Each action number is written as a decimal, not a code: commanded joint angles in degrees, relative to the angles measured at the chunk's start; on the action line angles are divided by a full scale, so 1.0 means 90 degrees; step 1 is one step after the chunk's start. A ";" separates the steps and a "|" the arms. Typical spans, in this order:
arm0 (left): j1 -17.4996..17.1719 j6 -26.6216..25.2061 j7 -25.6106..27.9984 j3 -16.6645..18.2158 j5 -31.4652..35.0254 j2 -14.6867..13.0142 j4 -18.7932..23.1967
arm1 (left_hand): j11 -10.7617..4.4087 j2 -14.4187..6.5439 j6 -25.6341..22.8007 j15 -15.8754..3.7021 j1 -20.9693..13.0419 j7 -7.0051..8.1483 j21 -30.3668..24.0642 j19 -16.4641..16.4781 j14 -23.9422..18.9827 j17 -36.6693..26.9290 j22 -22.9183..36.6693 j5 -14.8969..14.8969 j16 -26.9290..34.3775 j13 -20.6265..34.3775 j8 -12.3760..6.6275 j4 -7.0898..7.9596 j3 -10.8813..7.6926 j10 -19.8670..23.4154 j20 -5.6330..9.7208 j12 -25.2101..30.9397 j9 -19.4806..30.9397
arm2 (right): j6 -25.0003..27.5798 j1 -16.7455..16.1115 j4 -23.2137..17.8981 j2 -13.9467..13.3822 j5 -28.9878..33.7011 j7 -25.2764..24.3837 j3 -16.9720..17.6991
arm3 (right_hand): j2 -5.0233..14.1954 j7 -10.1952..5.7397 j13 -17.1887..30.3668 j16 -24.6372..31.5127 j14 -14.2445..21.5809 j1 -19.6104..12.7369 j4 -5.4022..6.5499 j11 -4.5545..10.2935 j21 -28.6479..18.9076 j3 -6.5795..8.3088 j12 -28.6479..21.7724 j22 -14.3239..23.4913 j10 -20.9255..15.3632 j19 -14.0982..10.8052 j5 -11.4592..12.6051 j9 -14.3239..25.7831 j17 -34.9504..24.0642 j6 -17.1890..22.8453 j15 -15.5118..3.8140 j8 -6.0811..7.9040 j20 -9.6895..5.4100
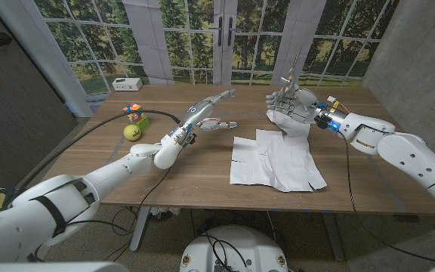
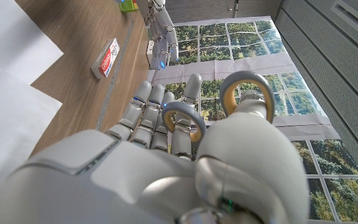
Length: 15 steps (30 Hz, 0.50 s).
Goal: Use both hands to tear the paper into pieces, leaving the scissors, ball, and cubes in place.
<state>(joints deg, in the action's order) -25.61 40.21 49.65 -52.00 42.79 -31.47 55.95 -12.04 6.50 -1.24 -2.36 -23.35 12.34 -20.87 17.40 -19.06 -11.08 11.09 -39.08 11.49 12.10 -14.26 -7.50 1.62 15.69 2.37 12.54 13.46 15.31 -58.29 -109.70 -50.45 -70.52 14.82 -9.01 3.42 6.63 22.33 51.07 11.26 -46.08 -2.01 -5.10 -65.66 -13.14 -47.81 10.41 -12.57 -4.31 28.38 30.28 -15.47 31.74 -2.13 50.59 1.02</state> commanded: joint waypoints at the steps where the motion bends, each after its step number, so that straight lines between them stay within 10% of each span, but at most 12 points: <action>1: 0.0297 0.0192 0.0229 -0.0319 0.0377 -0.0035 -0.0180 | -0.0011 0.0004 -0.0115 -0.1122 -0.0053 0.0019 0.0028 0.0054 -0.0098 -0.0019 0.0006 -0.0067 0.0032 0.0013 -0.0086 -0.0013 -0.0004 0.0096 0.0214 0.0035 0.0033 | -0.0003 -0.0015 -0.0008 0.0012 0.0004 -0.0029 0.0017 | 0.0072 0.0028 0.0006 -0.0003 0.0041 -0.0015 -0.0045 0.0010 0.0028 -0.0031 0.0001 0.0007 -0.0046 -0.0040 -0.0001 0.0001 -0.0009 0.0013 -0.0131 -0.0020 0.0017; 15: 0.0494 0.0797 0.0068 -0.0613 0.0408 0.0069 -0.0423 | -0.0009 0.0210 -0.0365 -0.1124 0.0415 0.0020 0.0109 0.0128 -0.0221 -0.0033 0.0038 -0.0076 0.0041 0.0035 -0.0206 0.0234 0.0532 0.0311 0.0256 0.0054 0.0114 | -0.0003 -0.0025 -0.0025 0.0011 0.0001 -0.0031 0.0024 | 0.0077 0.0023 0.0002 0.0002 0.0060 0.0003 -0.0046 0.0002 0.0047 -0.0043 0.0012 0.0008 -0.0042 -0.0050 -0.0010 0.0012 0.0011 -0.0013 -0.0131 -0.0029 0.0013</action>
<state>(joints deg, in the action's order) -22.72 43.83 50.82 -55.36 45.30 -31.42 53.60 -12.17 8.03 -5.78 -2.36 -20.88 12.40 -20.12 18.01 -20.29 -11.07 11.35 -39.91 11.48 12.14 -16.66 -5.53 5.34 17.87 2.36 12.54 14.26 15.27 -58.47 -109.80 -50.39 -70.52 14.60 -8.85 3.65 6.63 22.33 51.07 11.26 -46.31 -2.16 -5.10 -65.23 -13.28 -47.80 10.41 -12.56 -4.31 28.38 30.28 -15.42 31.74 -2.12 50.59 1.03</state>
